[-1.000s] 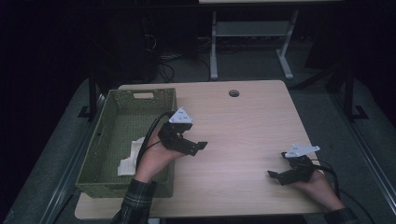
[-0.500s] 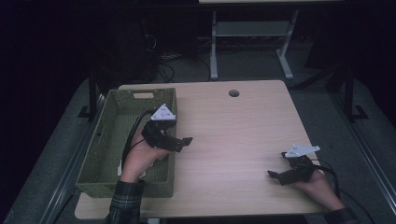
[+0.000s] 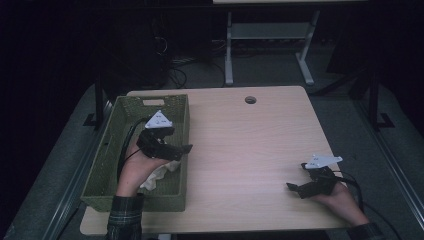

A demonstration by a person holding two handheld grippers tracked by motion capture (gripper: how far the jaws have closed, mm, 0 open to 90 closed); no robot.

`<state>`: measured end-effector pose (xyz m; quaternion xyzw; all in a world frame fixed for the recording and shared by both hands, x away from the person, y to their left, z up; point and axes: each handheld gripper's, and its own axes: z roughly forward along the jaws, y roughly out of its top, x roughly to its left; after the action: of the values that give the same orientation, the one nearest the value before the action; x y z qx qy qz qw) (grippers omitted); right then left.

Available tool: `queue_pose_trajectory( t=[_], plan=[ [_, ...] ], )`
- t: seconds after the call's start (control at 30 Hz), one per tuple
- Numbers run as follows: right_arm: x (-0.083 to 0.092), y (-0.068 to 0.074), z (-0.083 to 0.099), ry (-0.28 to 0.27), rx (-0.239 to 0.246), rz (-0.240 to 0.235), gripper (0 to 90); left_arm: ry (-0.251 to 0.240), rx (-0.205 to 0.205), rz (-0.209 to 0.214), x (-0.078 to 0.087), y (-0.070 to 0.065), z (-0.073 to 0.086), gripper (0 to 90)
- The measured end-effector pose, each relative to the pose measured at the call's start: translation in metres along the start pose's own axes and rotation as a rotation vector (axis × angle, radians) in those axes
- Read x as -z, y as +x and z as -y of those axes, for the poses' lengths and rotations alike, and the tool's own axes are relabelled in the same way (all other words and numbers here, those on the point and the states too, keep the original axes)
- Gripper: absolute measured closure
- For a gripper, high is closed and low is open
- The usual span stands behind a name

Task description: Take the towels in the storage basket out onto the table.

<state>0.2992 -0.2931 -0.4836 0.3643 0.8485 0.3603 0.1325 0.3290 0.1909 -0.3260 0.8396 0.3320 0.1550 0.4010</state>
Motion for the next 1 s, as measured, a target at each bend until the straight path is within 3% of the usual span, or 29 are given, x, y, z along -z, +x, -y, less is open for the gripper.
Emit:
queue_pose_trajectory(
  t=[0.47, 0.6, 0.63, 0.8, 1.0],
  plan=[
    [0.000, 0.000, 0.000, 0.000, 0.000, 0.000, 2.8, 0.027, 0.012, -0.041, 0.013, 0.018, 0.016, 14.5],
    [0.000, 0.000, 0.000, 0.000, 0.000, 0.000, 2.8, 0.031, 0.033, -0.055, 0.013, 0.023, 0.021, 14.4],
    [0.000, 0.000, 0.000, 0.001, 0.000, 0.000, 2.8, 0.040, 0.031, -0.072, 0.014, 0.026, 0.024, 14.4],
    [0.000, 0.000, 0.000, 0.001, 0.000, 0.000, 2.8, 0.063, 0.058, -0.096, 0.010, 0.036, 0.033, 14.4],
    [0.000, 0.000, 0.000, 0.000, 0.001, 0.000, 2.8, 0.097, 0.063, -0.104, 0.001, 0.044, 0.043, 14.4]
  ],
)
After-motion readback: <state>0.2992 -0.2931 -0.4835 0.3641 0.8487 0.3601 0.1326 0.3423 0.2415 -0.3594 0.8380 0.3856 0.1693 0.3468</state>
